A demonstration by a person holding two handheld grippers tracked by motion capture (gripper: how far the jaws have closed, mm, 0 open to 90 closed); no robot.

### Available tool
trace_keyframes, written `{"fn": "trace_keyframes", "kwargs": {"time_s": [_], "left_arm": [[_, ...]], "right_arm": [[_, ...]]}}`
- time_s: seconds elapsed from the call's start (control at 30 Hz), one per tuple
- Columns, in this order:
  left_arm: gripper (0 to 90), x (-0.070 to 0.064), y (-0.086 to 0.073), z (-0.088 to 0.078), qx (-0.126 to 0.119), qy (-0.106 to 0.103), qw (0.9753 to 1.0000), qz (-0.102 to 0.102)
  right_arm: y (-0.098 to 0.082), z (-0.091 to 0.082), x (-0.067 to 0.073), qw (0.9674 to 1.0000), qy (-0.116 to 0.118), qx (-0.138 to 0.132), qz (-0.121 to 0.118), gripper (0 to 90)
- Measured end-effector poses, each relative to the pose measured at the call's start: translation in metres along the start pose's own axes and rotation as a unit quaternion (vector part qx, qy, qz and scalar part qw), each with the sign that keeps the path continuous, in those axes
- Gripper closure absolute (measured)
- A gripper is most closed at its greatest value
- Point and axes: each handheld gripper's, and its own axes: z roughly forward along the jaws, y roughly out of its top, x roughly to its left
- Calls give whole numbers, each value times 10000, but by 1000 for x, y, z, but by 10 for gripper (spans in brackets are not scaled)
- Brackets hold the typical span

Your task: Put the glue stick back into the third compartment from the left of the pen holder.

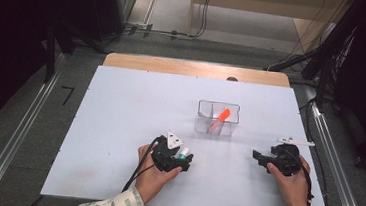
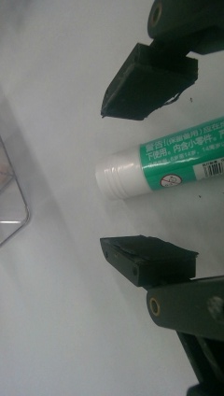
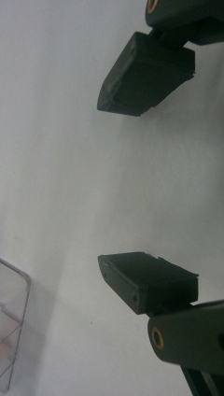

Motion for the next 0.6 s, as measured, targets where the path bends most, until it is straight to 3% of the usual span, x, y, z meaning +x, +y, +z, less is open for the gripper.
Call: {"fn": "trace_keyframes", "kwargs": {"time_s": [0.4,0.6], "left_arm": [[382,-2,1,4,105,34,9999,18],[403,-5,0,8,276,26,9996,68]], "right_arm": [[0,0,0,10000,7,-8,-20,204],[0,0,0,10000,4,-9,-18,204]]}}
